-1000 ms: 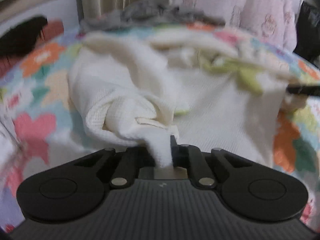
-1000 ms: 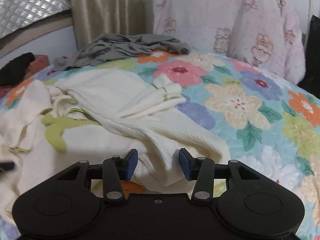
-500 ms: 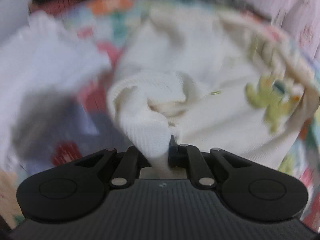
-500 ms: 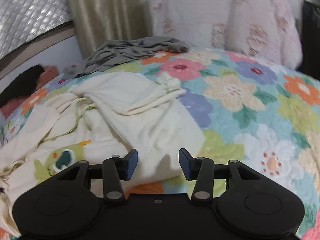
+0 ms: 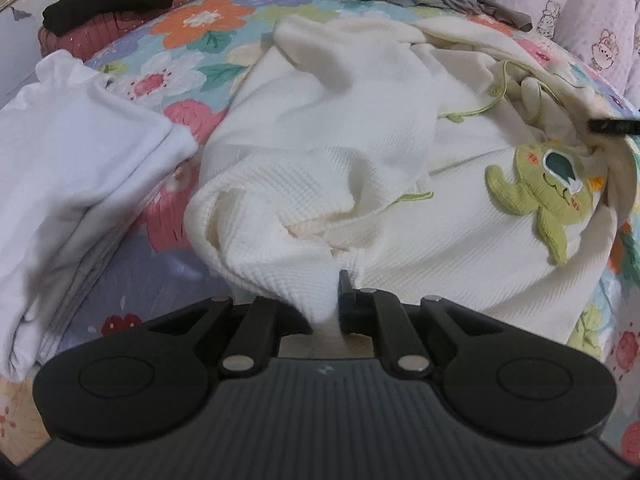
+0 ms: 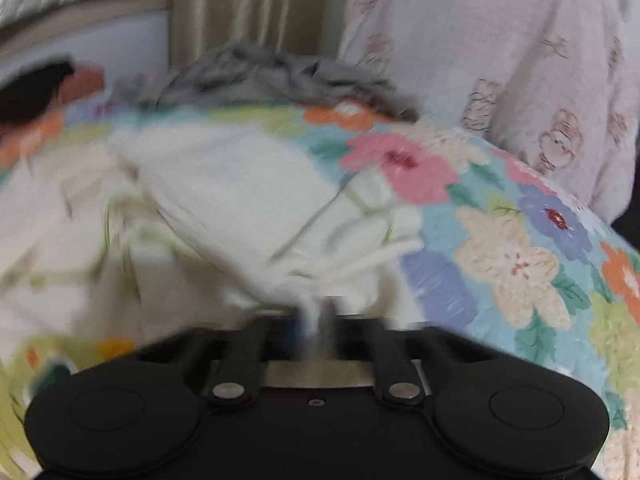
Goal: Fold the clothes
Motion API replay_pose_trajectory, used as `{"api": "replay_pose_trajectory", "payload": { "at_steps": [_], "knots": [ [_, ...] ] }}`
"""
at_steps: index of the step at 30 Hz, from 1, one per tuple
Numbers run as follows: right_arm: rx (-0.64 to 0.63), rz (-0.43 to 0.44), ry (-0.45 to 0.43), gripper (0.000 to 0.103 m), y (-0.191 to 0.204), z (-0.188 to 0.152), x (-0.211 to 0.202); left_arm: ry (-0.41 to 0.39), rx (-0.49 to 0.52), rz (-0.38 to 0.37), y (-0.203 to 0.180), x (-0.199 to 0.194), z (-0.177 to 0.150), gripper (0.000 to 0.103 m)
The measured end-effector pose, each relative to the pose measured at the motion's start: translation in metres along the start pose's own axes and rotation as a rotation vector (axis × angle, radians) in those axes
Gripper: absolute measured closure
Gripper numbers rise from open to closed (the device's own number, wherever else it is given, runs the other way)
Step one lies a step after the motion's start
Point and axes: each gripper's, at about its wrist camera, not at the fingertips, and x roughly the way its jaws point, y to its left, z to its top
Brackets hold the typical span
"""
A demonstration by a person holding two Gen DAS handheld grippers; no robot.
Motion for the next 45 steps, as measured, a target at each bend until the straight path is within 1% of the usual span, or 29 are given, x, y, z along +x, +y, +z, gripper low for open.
{"api": "replay_pose_trajectory", "payload": {
  "at_steps": [3, 5, 6, 9, 10, 12, 14, 16, 17, 18, 19, 20, 21, 23, 25, 26, 28, 29, 30, 31, 32, 33, 35, 37, 41, 42, 43, 44, 45],
  "knots": [
    [0.127, -0.047, -0.127, 0.101, -0.025, 0.0, -0.055, -0.002, 0.001, -0.001, 0.003, -0.004, -0.001, 0.095],
    [0.188, -0.107, -0.203, 0.101, -0.043, -0.015, -0.094, -0.003, -0.003, -0.008, 0.005, -0.007, -0.001, 0.095],
    [0.209, -0.146, -0.215, 0.101, -0.053, -0.027, -0.107, -0.003, -0.008, -0.014, 0.005, -0.008, 0.0, 0.095],
    [0.246, -0.276, -0.15, 0.101, -0.085, -0.073, -0.114, 0.004, -0.008, -0.056, -0.001, -0.012, 0.0, 0.094],
    [0.267, -0.293, -0.105, 0.101, -0.094, -0.088, -0.109, 0.011, -0.003, -0.07, -0.004, -0.013, -0.001, 0.094],
    [0.304, -0.285, -0.032, 0.101, -0.107, -0.114, -0.104, 0.012, 0.033, -0.058, -0.012, -0.016, -0.005, 0.094],
    [0.307, -0.271, -0.011, 0.101, -0.107, -0.128, -0.107, 0.012, 0.072, -0.04, -0.02, -0.019, -0.009, 0.094],
    [0.289, -0.271, -0.004, 0.101, -0.103, -0.134, -0.11, 0.008, 0.083, -0.033, -0.021, -0.024, -0.012, 0.094],
    [0.264, -0.291, -0.011, 0.101, -0.099, -0.135, -0.113, 0.003, 0.081, -0.034, -0.019, -0.027, -0.014, 0.094],
    [0.215, -0.333, -0.037, 0.101, -0.092, -0.135, -0.117, -0.01, 0.086, -0.026, -0.015, -0.031, -0.016, 0.094],
    [0.155, -0.362, -0.076, 0.101, -0.085, -0.133, -0.122, -0.012, 0.067, -0.027, -0.009, -0.033, -0.017, 0.094],
    [0.113, -0.369, -0.109, 0.101, -0.079, -0.127, -0.125, -0.01, 0.041, -0.031, -0.002, -0.035, -0.017, 0.094],
    [0.096, -0.369, -0.131, 0.101, -0.077, -0.121, -0.127, -0.007, 0.015, -0.035, 0.005, -0.037, -0.018, 0.094],
    [0.091, -0.35, -0.171, 0.101, -0.076, -0.109, -0.138, -0.016, 0.003, -0.049, 0.006, -0.044, -0.019, 0.094],
    [0.078, -0.325, -0.189, 0.101, -0.08, -0.104, -0.153, -0.033, 0.041, -0.044, -0.003, -0.053, -0.022, 0.094],
    [0.078, -0.313, -0.181, 0.101, -0.084, -0.104, -0.156, -0.03, 0.06, -0.05, -0.007, -0.056, -0.025, 0.094],
    [0.115, -0.283, -0.085, 0.1, -0.106, -0.117, -0.143, 0.004, 0.076, -0.079, -0.013, -0.055, -0.033, 0.094],
    [0.149, -0.262, -0.025, 0.097, -0.119, -0.127, -0.134, 0.027, 0.076, -0.095, -0.015, -0.054, -0.037, 0.094],
    [0.197, -0.234, 0.038, 0.092, -0.132, -0.139, -0.125, 0.033, 0.09, -0.099, -0.018, -0.056, -0.039, 0.094],
    [0.237, -0.212, 0.08, 0.087, -0.14, -0.148, -0.122, 0.034, 0.107, -0.099, -0.021, -0.06, -0.042, 0.094],
    [0.268, -0.196, 0.101, 0.074, -0.145, -0.156, -0.122, 0.028, 0.131, -0.09, -0.025, -0.065, -0.043, 0.094],
    [0.299, -0.18, 0.122, 0.066, -0.15, -0.164, -0.123, 0.021, 0.152, -0.079, -0.027, -0.071, -0.043, 0.094],
    [0.343, -0.155, 0.159, 0.062, -0.157, -0.176, -0.125, 0.011, 0.182, -0.068, -0.03, -0.085, -0.04, 0.094],
    [0.32, -0.152, 0.182, 0.057, -0.152, -0.175, -0.132, -0.002, 0.203, -0.064, -0.03, -0.099, -0.034, 0.093],
    [0.153, -0.16, 0.222, 0.051, -0.133, -0.156, -0.145, -0.052, 0.227, -0.044, -0.022, -0.127, -0.021, 0.089],
    [0.129, -0.156, 0.225, 0.051, -0.132, -0.153, -0.148, -0.066, 0.233, -0.042, -0.021, -0.132, -0.018, 0.087],
    [0.106, -0.151, 0.229, 0.051, -0.132, -0.149, -0.15, -0.076, 0.236, -0.053, -0.02, -0.135, -0.014, 0.081],
    [0.112, -0.114, 0.232, 0.05, -0.133, -0.144, -0.154, -0.084, 0.238, -0.066, -0.02, -0.136, -0.01, 0.079],
    [0.153, -0.034, 0.235, 0.05, -0.134, -0.139, -0.162, -0.086, 0.253, -0.079, -0.025, -0.132, -0.005, 0.076]
  ]
}}
